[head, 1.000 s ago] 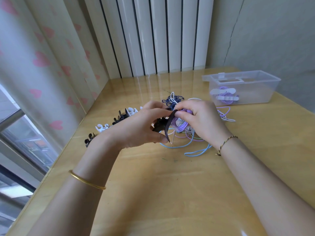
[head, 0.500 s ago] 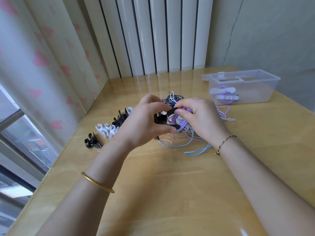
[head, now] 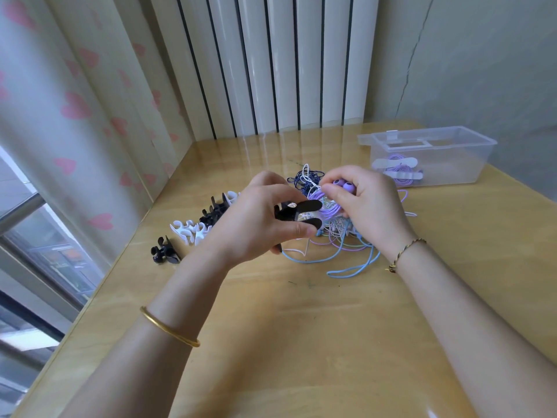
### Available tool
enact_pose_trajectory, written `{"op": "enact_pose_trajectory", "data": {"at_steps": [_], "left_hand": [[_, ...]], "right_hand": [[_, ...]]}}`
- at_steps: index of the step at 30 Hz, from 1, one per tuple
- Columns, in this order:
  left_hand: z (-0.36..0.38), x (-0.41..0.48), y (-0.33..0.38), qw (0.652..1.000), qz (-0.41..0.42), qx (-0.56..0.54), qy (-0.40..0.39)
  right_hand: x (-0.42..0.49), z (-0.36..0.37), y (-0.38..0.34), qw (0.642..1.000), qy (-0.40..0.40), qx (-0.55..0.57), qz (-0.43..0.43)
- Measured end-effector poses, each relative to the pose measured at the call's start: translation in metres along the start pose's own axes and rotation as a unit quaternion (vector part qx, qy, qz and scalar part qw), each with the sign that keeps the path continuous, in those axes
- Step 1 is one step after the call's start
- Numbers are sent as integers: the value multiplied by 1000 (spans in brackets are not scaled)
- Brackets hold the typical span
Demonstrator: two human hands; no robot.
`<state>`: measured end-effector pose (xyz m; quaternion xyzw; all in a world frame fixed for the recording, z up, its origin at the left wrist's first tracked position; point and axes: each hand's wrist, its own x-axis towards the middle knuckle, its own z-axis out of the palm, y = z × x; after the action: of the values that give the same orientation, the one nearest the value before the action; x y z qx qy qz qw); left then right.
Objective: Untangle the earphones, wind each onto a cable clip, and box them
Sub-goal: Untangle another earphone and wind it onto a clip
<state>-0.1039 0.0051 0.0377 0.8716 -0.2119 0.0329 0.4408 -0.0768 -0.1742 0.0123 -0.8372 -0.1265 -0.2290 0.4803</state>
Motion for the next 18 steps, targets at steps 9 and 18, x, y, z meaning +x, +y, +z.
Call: {"op": "enact_pose_trajectory", "data": {"at_steps": [9, 18], "left_hand": [[5, 3, 13, 998, -17, 66, 17], [8, 6, 15, 989, -50, 133, 32]], "right_hand": [[-4, 11, -3, 991, 52, -69, -98], [-10, 16, -2, 993, 36, -24, -109]]}}
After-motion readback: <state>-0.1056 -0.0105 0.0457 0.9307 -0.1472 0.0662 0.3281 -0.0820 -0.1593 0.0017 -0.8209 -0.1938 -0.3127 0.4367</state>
